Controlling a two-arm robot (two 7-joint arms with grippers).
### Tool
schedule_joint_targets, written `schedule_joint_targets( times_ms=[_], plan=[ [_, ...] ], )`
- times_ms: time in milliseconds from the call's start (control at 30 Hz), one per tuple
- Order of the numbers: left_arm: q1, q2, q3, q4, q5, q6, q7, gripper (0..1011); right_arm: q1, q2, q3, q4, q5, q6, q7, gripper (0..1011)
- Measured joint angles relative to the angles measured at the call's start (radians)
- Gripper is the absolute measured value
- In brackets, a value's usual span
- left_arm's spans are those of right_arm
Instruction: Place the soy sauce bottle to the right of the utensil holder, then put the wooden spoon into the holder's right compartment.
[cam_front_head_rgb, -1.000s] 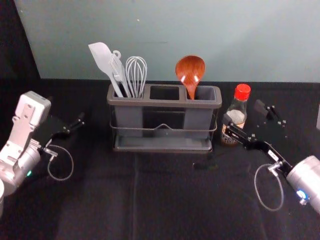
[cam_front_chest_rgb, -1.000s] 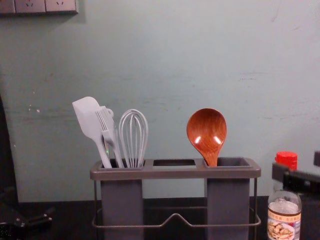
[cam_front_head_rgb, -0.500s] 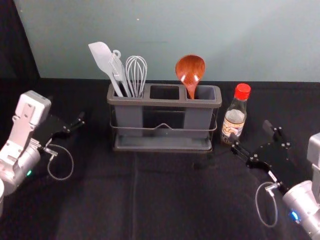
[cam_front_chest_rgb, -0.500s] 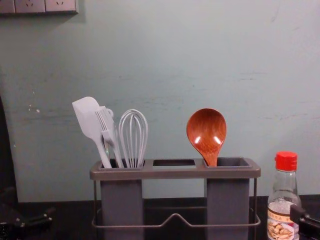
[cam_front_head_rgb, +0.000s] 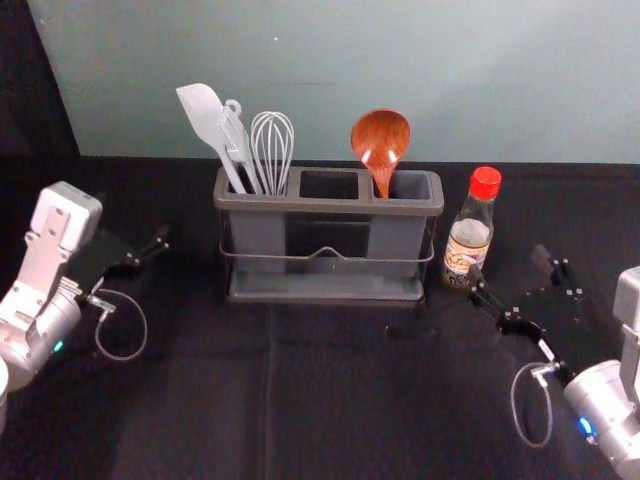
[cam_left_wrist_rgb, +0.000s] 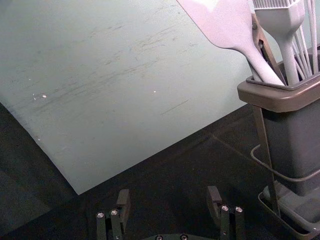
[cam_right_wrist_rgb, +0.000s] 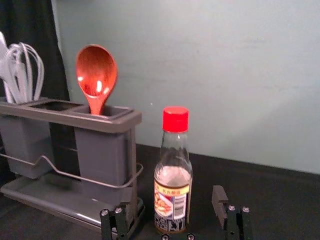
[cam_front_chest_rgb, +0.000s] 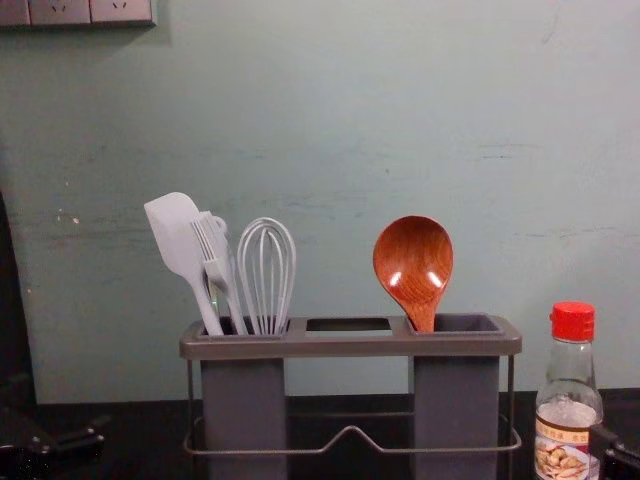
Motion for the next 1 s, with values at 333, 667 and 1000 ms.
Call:
schedule_joint_targets(
  times_ms=[333,667,1000],
  plan=[
    [0.000,0.000,0.000,0.000,0.000,0.000,0.000,1005,0.014,-0.022,0.012,0.025,0.009,0.054,0.036,1002],
    [0.000,0.000,0.000,0.000,0.000,0.000,0.000,1005,0.014,-0.021,0.012,0.024,0.010,0.055,0.038,1003],
    [0.000,0.000,0.000,0.000,0.000,0.000,0.000,1005,0.012,-0.020,0.011,0.022,0.010,0.052,0.032,1002]
  ],
)
